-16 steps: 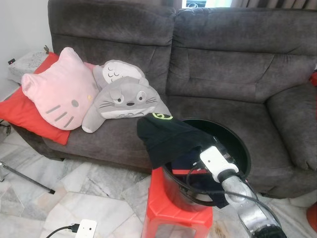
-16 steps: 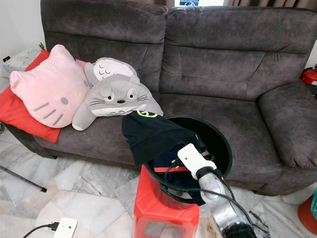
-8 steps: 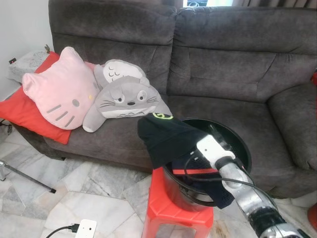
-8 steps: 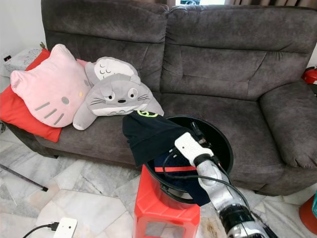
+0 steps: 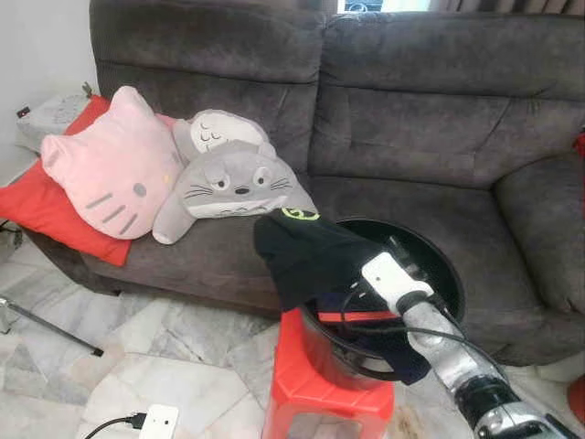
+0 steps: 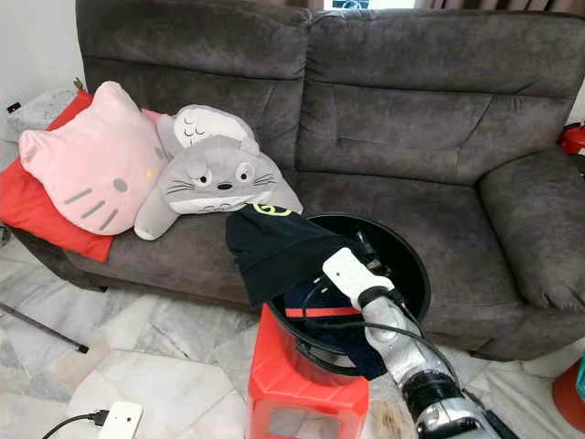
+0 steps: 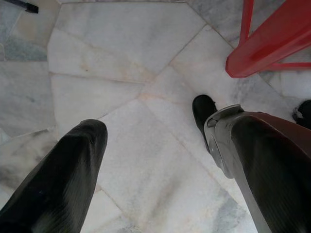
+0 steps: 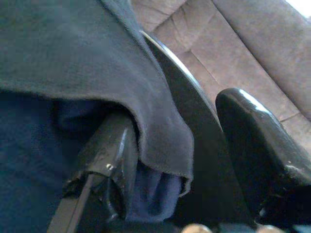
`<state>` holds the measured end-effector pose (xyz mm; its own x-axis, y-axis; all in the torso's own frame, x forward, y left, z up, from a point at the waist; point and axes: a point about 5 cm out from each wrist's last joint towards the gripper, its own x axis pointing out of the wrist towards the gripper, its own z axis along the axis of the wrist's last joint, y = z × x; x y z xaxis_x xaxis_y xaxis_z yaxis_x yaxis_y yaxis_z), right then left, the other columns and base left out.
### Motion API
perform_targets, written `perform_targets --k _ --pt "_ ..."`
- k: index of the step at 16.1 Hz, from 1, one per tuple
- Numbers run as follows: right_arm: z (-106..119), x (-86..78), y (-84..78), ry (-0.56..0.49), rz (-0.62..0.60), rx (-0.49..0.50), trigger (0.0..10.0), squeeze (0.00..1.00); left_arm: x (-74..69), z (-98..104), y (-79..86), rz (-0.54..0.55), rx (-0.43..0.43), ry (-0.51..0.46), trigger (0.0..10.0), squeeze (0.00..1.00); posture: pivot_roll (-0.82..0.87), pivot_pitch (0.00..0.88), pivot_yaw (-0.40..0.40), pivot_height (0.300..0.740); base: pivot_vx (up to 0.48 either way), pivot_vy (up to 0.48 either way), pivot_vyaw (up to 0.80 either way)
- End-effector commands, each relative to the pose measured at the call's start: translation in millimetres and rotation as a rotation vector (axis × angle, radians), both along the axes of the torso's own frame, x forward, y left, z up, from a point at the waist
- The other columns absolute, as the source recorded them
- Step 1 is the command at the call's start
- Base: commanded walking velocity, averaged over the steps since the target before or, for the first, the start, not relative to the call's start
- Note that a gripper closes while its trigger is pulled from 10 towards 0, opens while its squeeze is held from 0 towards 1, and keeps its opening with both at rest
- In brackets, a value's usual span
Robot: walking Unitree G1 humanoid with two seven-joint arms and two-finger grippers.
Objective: Hang hanger
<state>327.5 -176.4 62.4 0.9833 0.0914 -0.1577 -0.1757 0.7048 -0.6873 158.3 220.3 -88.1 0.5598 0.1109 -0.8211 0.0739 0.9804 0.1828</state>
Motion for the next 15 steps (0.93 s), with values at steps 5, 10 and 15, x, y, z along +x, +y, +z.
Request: perform_targets --k 5,10,15 --pt "9.9 9.4 -4.5 -0.035 -0.019 -0.014 10.0 0.00 -4.7 -1.7 2.5 -0.013 0.017 0.025 10.0 0.00 -0.12 0.000 0.025 0.740 0.000 0.000 0.00" --pt "-2.0 7.3 -10.4 0.057 -0.058 -0.034 10.0 0.00 -4.8 -2.0 1.5 -0.016 0.017 0.026 10.0 0.00 -0.12 0.000 0.025 0.740 0.000 0.000 0.00" --pt "1.5 8.7 3.6 0.015 0.007 0.009 10.0 0.00 -3.9 -1.4 2.1 -0.016 0.019 0.021 10.0 0.00 -0.12 0.000 0.026 0.740 0.000 0.000 0.00"
